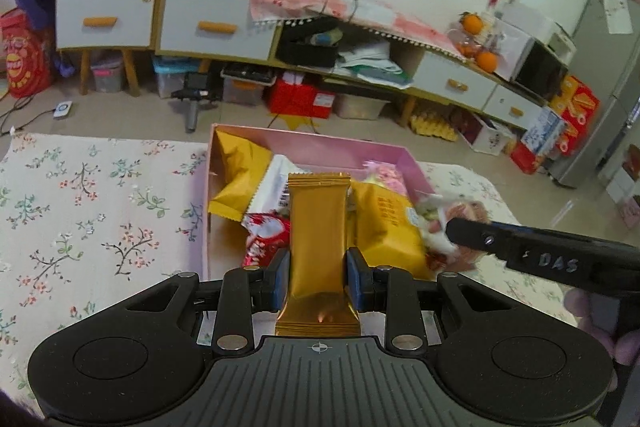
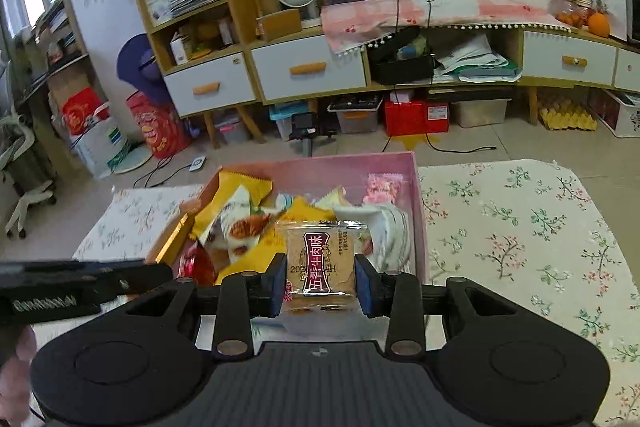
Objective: Organize snacks
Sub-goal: 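Carry both items into the pink box and open both tools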
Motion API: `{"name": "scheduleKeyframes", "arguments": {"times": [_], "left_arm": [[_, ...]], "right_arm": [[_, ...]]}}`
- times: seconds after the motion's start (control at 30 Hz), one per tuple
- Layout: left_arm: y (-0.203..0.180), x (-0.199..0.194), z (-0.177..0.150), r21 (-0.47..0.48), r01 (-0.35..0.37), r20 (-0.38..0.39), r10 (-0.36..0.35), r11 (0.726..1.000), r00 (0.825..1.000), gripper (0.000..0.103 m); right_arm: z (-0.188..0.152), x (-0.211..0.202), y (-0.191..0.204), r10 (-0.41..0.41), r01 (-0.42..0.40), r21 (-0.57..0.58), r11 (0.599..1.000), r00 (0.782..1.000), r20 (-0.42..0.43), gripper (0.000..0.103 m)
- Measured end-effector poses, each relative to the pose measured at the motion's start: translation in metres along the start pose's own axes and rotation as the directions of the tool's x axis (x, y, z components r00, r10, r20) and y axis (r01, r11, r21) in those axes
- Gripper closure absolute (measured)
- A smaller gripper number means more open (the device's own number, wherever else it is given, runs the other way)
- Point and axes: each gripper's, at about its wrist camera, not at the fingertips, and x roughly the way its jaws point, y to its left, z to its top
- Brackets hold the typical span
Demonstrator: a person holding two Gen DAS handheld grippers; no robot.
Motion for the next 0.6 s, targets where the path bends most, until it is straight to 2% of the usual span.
{"name": "scheduleKeyframes", "arguments": {"times": [0.37, 0.6], "left_arm": [[0.003, 0.041, 0.01, 0.004, -0.008, -0.001, 0.008, 1.0, 1.0, 0.076], [0.011, 0.061, 0.013, 0.001, -0.016, -0.013, 0.016, 1.0, 1.0, 0.076]], "right_arm": [[0.023, 0.039, -0.006, -0.05, 0.049, 0.049, 0.998, 0.999, 0.019, 0.096], [0.028, 0.058, -0.014, -0.074, 0.073, 0.039, 0.997, 0.997, 0.031, 0.096]]}}
